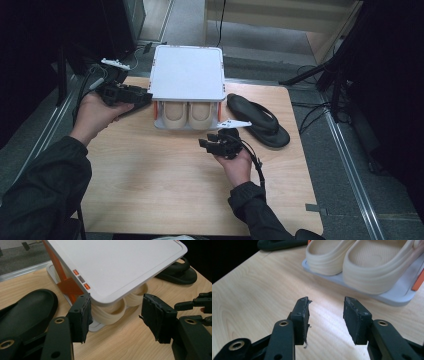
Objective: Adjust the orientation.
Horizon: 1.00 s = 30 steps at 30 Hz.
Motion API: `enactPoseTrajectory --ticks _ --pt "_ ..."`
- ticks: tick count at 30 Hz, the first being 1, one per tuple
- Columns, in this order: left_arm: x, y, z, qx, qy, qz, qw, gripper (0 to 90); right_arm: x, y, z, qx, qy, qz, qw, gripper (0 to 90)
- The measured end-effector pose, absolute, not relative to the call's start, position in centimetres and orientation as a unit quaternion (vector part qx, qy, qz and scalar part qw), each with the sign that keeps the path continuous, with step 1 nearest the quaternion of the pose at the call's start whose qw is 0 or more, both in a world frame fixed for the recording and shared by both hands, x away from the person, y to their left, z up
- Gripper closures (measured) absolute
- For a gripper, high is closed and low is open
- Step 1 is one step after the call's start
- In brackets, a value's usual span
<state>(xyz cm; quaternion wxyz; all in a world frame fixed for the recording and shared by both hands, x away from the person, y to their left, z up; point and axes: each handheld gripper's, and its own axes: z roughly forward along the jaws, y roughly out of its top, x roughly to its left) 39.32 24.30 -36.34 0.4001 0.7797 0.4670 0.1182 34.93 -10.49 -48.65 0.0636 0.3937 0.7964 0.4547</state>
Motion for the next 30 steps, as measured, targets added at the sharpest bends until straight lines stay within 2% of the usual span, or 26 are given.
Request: enactPoseTrajectory --ticks 13,17,21,30 --pt "38.1 26.5 -39.2 0.772 0.485 0.124 0.391 44.4 32.2 -12.4 -48.6 0.37 0.807 0.455 0.077 61.5" --pt "38.1 27.4 -40.3 0.764 0.493 0.112 0.401 48.8 31.5 -13.0 -48.9 0.356 0.804 0.468 0.088 62.3" --pt "38.2 28.2 -41.7 0.762 0.497 0.11 0.399 65.0 30.7 -13.5 -49.5 0.363 0.806 0.456 0.099 61.8" --pt "39.1 29.3 -44.0 0.75 0.517 0.12 0.394 87.3 30.0 -14.0 -49.6 0.371 0.806 0.45 0.099 60.1"
